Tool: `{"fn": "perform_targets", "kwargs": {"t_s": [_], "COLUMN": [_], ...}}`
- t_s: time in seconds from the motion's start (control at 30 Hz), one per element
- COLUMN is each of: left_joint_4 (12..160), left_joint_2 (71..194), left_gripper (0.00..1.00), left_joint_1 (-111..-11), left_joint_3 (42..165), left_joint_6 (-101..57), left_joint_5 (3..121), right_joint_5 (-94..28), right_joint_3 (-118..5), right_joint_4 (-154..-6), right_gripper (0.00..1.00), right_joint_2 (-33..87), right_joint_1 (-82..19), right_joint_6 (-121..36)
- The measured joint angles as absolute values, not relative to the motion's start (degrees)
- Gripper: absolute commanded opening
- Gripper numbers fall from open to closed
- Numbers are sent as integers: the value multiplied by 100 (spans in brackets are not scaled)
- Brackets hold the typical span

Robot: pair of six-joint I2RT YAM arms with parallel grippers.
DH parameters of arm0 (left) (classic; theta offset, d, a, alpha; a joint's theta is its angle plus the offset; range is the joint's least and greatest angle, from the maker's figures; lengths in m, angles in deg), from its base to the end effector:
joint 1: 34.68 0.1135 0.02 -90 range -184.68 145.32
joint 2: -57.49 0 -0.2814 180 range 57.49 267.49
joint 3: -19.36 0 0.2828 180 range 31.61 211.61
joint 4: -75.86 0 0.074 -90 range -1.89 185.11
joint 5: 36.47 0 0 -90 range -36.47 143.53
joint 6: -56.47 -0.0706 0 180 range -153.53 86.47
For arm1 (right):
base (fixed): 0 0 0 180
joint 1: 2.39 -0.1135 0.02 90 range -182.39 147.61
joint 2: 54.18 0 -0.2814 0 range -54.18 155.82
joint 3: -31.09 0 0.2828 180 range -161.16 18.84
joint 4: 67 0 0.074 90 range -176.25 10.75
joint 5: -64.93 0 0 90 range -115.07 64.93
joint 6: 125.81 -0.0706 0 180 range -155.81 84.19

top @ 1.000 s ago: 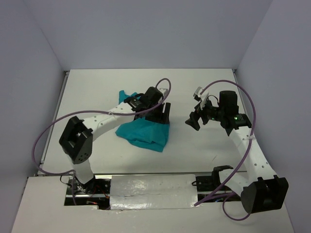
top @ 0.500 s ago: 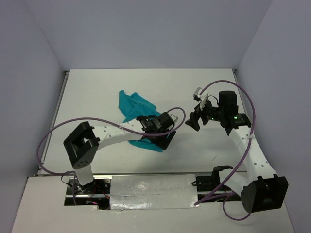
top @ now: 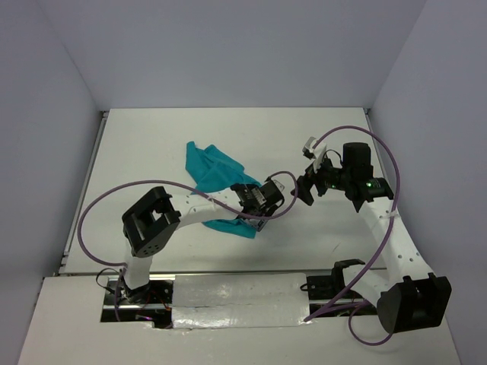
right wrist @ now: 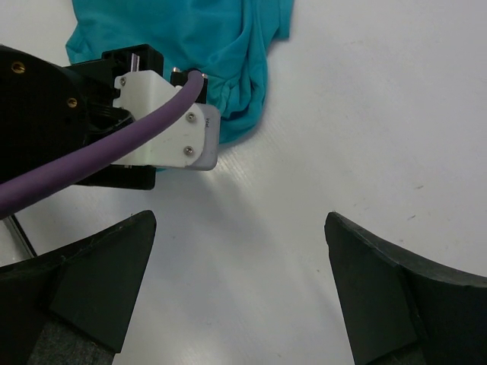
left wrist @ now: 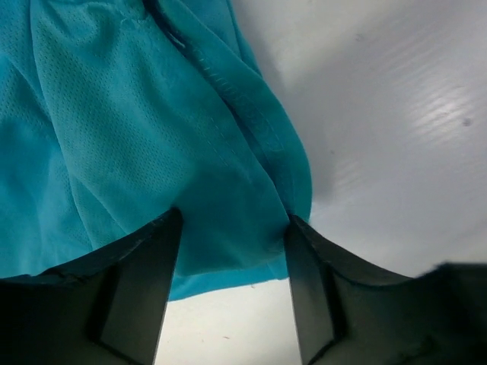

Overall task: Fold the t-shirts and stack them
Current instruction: Flatten out the tshirt

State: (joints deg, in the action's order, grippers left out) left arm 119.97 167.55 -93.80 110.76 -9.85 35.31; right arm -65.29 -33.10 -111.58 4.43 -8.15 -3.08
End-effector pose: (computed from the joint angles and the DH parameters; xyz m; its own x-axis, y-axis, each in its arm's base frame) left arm 0.2494 -0.3740 0.1619 -0.7159 0.4538 -0.5307 0.4960 0.8654 0.0708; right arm 0.2484 0.0709 0.3007 -0.2153 -0.4367 -0.8735 -0.8230 0.5626 -0.0783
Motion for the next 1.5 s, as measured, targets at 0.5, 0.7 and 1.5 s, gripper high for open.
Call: {"fn": "perform_targets", "kwargs": {"t_s": [0.5,0.7,1.5], "left_joint_4": [12320,12617,13680], "left_joint_2": [16890,16582,15162], "left_gripper": [5,0,0], "left_joint_1": [-9371,-9351,-8149], "left_joint_3": [11371,11489,15142], "left_joint_6": [-983,-902,-967], "left_joint_5": [3319,3398,3837], "right_joint_5": [-6494,-6551,-7052], "right_joint_3": [-3310,-3310,-3398], "right_joint_4": [-11200,-11202,-10822], "right_gripper": [99,99,99], "right_joint_2": [432,368,606], "right_joint_1": [-815,-815,-817], "right_joint_6": [-290,-295,-1012]}}
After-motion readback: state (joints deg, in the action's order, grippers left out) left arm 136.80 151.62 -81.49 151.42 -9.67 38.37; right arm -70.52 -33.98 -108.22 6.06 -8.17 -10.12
